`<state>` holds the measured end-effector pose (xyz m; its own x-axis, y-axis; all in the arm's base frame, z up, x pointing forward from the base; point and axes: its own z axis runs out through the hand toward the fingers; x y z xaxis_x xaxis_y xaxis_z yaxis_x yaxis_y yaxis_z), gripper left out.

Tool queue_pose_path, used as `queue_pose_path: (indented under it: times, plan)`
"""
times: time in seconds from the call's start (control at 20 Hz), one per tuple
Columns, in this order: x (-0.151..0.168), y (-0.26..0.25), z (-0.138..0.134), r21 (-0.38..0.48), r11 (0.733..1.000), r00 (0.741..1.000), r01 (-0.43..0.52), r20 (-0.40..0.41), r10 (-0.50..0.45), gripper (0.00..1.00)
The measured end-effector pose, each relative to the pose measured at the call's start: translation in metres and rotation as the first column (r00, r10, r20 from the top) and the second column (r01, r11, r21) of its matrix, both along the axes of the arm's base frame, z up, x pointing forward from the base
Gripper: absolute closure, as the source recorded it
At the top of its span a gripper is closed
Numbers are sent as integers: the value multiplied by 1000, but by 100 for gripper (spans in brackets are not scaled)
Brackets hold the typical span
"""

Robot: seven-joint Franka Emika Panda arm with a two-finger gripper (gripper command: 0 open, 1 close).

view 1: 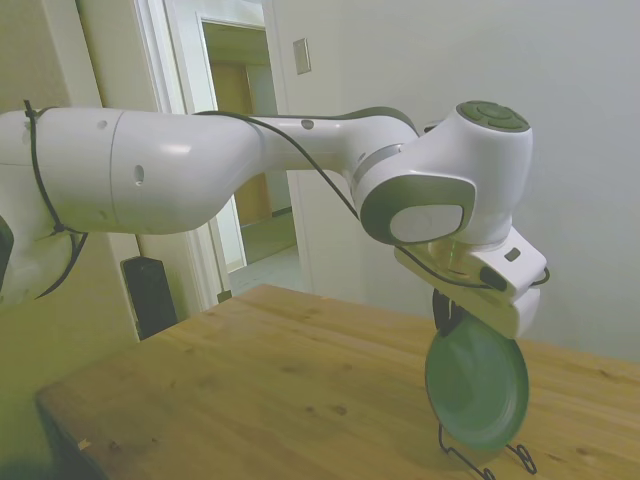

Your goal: Unload the plate

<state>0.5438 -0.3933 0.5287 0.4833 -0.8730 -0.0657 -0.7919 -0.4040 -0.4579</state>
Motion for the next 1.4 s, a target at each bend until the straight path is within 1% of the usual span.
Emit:
queue_pose_path:
  times: [0.2, 0.5, 0.65, 0.8, 0.95, 1.05, 1.15, 1.25, 1.35, 1.4]
  plan:
    - [-1, 4, 18, -7, 1000, 1000, -5, 23, 5, 100]
    - [-30, 14, 75, -4, 1000, 998, -30, 59, 30, 100]
    - [-42, 24, 98, -2, 999, 996, -47, 74, 47, 100]
    - [-43, 48, 118, 2, 997, 993, -72, 90, 71, 100]
    - [-23, 105, 133, 18, 994, 991, -105, 82, 103, 100]
    - [-3, 151, 136, 16, 991, 989, -131, 76, 129, 100]
    - [17, 193, 129, 7, 989, 987, -149, 67, 148, 100]
    - [39, 232, 109, -11, 987, 986, -157, 48, 158, 100]
    - [58, 266, 79, -36, 986, 986, -165, 24, 166, 100]
    - [68, 282, 59, -54, 984, 986, -168, 10, 169, 100]
